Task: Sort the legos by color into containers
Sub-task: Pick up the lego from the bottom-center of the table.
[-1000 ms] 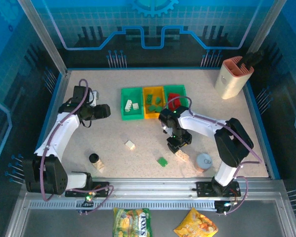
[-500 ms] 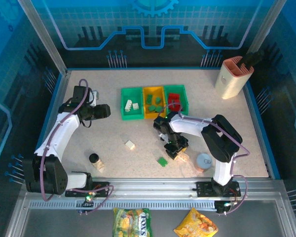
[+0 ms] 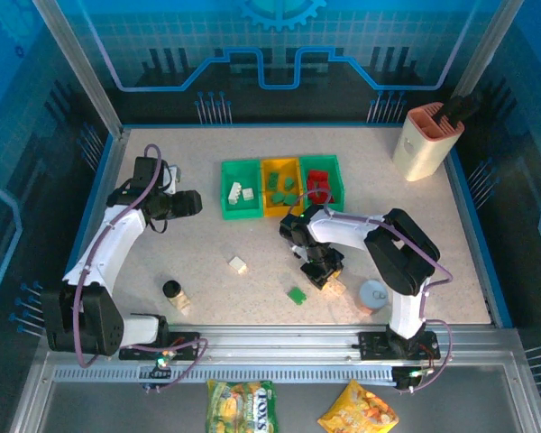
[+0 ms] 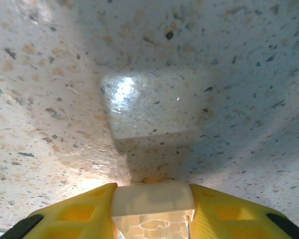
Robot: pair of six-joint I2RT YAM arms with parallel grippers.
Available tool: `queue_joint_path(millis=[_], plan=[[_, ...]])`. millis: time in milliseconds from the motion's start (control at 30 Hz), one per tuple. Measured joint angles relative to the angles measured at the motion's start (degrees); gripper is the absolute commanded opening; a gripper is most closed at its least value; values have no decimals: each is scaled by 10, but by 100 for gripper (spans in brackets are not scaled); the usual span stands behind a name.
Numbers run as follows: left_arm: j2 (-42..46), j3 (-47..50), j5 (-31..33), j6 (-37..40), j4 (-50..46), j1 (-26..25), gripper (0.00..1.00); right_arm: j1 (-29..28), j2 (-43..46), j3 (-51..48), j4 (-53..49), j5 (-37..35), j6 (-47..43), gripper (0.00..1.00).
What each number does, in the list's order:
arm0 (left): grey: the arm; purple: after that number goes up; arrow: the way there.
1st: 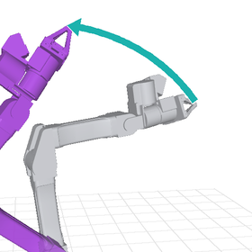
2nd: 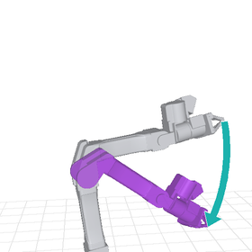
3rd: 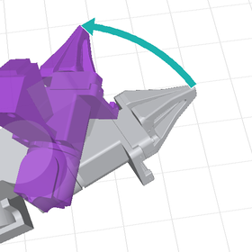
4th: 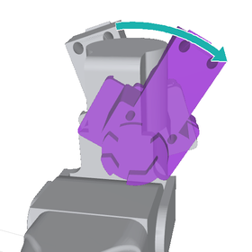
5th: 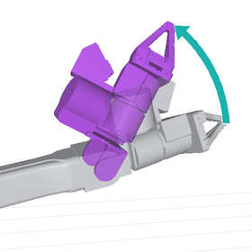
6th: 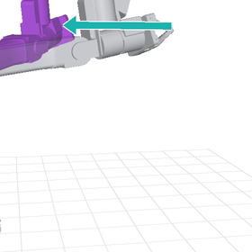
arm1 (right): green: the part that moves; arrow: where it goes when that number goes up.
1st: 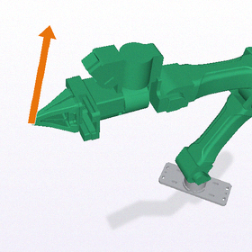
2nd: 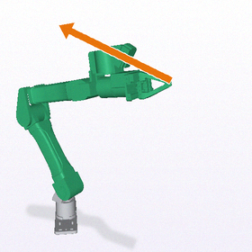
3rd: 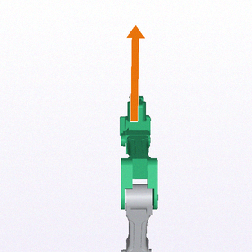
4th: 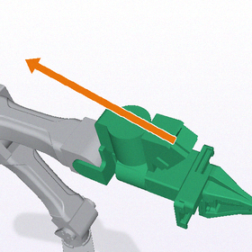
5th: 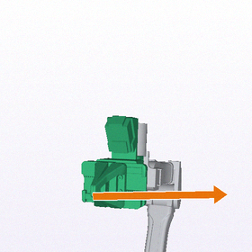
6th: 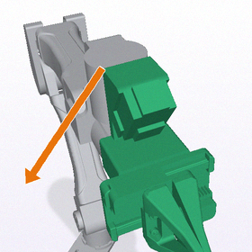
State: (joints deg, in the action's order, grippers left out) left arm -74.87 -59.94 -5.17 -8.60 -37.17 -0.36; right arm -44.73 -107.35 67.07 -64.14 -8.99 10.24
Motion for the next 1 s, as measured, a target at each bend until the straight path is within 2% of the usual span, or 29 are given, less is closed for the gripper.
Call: queue_joint_path(millis=[233, 533, 1000], plan=[[0, 0, 0, 0, 0, 0, 71, -4, 0, 9, -10, -9, 1, 35], [3, 0, 0, 2, 0, 0, 71, -7, 1, 78, -11, -19, 9, 33], [14, 1, 0, 2, 1, 7, 71, -7, -3, 198, 89, 11, 84, 29]])
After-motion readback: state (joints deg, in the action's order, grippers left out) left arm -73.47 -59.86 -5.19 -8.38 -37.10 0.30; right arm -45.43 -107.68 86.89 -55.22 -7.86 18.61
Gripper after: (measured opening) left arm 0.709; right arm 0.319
